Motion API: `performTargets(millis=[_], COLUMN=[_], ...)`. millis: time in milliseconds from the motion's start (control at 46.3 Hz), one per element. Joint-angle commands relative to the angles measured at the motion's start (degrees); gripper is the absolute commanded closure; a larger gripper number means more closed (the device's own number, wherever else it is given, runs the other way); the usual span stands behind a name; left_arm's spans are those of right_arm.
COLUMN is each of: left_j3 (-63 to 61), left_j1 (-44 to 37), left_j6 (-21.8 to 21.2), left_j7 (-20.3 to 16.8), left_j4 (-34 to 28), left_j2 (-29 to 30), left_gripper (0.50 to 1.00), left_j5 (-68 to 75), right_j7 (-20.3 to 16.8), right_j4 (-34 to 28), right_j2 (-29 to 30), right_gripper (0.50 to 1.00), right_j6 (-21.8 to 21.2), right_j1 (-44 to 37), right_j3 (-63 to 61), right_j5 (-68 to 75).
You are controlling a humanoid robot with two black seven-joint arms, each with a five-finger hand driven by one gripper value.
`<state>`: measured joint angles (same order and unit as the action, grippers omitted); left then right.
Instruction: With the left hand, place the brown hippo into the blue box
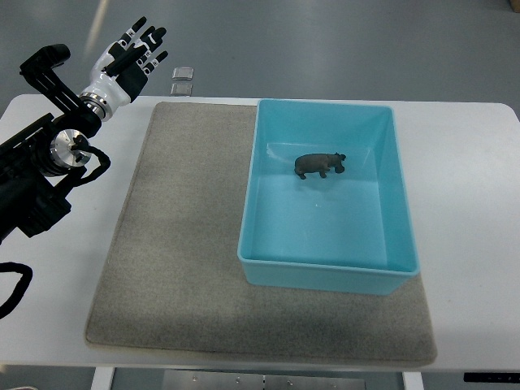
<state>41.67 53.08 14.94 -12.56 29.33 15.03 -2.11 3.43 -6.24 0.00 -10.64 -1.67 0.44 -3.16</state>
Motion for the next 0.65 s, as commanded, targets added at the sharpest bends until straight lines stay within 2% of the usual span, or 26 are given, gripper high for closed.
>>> performTargets(millis=[0, 626], left_j3=[-0.1, 0.0], left_j1=[-0.1, -0.2], left_j6=[0.4, 0.1], left_j7=[0.0, 0.0], left_j4=[-0.1, -2.0], left_j2=[0.1, 0.0], left_gripper=[0.504, 0.504], left_j5=[0.2, -0.4], right_j7=[0.0, -0.1], right_j4=[0.0, -0.9], right_j2=[0.0, 0.0], right_gripper=[0.564, 0.564], right_j6=[0.0, -0.8], right_j1=[0.0, -0.2], right_j3=[0.0, -0.3], right_j5=[0.0, 0.0])
